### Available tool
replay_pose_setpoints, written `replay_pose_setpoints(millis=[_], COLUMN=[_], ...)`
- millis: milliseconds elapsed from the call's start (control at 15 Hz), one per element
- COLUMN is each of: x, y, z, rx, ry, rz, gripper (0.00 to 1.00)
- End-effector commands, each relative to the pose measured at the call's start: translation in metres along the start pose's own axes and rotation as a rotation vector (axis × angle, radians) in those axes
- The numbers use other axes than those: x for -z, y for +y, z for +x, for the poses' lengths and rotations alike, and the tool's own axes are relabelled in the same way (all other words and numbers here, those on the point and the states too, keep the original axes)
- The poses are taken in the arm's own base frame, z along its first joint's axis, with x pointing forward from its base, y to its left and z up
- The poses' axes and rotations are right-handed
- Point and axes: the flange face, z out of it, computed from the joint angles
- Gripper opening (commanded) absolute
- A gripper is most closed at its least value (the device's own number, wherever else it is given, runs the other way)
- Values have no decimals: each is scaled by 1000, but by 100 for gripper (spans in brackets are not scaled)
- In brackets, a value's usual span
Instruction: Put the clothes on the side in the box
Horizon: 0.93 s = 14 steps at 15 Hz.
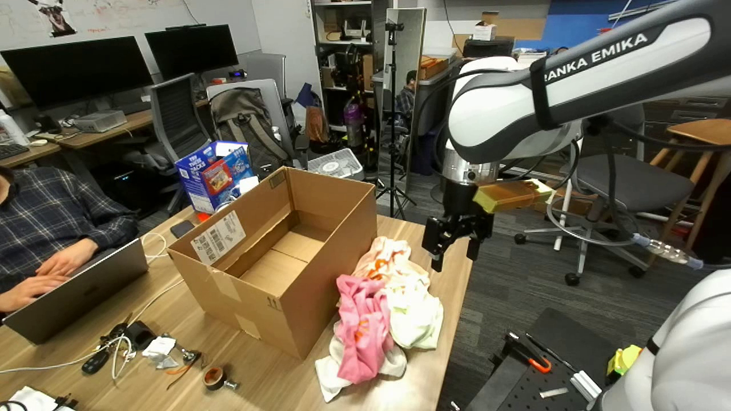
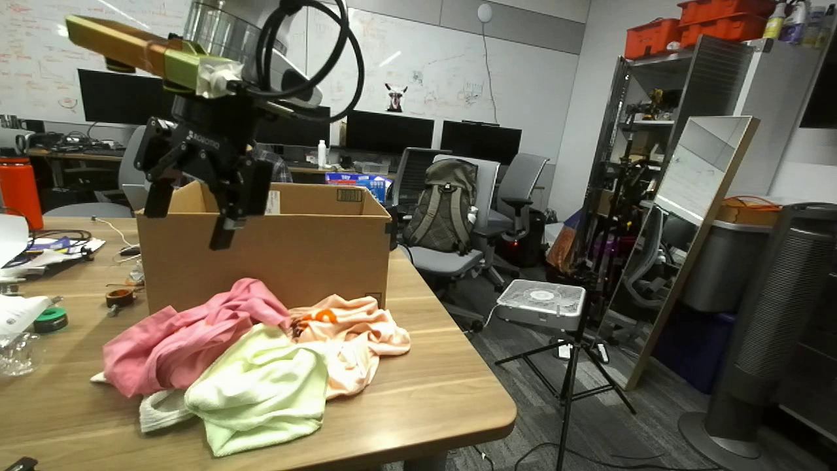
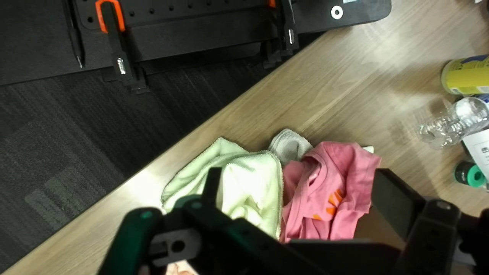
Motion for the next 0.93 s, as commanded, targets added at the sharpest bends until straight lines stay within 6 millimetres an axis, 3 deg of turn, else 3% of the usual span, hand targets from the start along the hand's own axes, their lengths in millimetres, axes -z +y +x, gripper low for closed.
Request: replay_pose_setpoints(millis=[0, 467, 867], x=[-13, -58, -89], y=[-11, -18, -24], z=[2, 6, 24], rx=[30, 137, 177], ry=[-3, -54, 2], rz=[-31, -70, -131], gripper=[100, 100, 100])
